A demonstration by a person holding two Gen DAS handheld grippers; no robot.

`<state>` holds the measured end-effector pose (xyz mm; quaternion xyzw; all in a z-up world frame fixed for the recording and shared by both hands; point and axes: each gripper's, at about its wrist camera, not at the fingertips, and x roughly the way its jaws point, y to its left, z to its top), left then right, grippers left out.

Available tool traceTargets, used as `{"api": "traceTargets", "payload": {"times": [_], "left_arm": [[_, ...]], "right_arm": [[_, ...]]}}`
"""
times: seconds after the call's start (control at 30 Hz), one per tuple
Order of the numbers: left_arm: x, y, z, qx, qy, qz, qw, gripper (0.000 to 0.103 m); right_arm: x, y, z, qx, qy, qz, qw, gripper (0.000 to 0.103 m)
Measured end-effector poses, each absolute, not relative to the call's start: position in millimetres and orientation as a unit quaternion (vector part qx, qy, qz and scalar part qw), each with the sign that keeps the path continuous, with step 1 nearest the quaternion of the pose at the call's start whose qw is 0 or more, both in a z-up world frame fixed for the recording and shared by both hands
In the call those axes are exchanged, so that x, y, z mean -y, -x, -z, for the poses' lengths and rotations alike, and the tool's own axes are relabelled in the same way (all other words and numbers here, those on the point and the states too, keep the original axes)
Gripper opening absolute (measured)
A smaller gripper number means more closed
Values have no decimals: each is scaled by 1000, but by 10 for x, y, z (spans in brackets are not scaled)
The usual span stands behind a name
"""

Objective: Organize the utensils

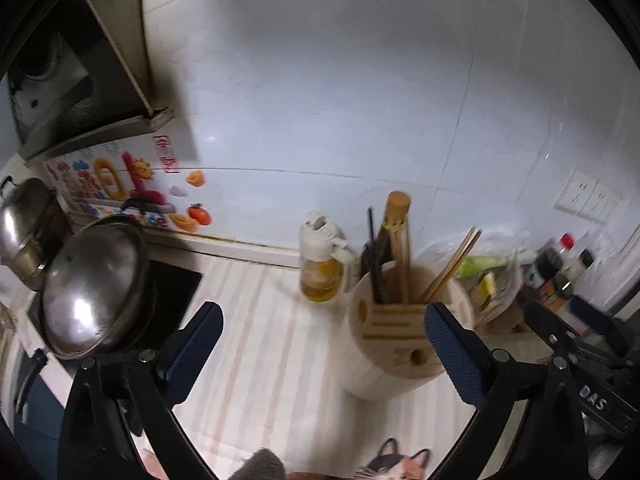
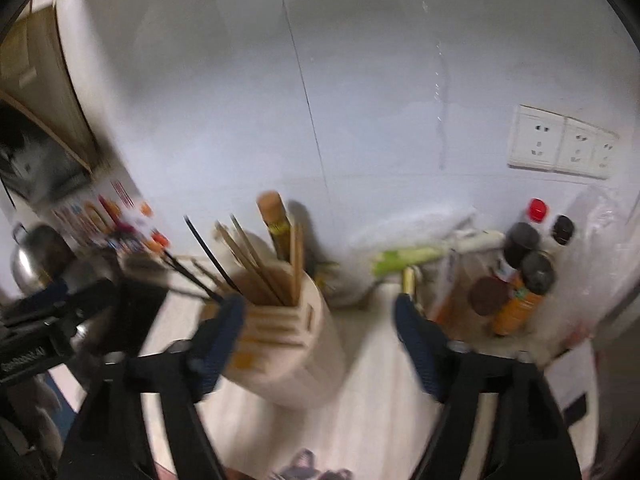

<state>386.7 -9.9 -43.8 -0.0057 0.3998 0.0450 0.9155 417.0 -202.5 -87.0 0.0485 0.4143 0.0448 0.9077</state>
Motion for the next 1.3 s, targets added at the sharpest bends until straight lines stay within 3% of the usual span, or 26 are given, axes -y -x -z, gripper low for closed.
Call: {"api": "traceTargets", "payload": {"times": [0.03, 0.13, 0.73, 1.3], "left_arm": [[110, -3839, 476, -399, -2, -55, 915, 103], [120, -3791, 547, -399, -5, -67, 914, 103], [250, -3292, 478, -389, -1, -69, 919, 103], [20, -1495, -241, -330, -6, -28, 943, 103]], "right_arm": [[2020, -4146, 899, -418, -37, -36, 907, 99], [2031, -4091, 977, -426, -23, -19, 904, 103], [2092, -3579, 779, -405, 9, 10, 914, 103], [1829, -1507, -251, -330, 0, 47, 943, 103]]}}
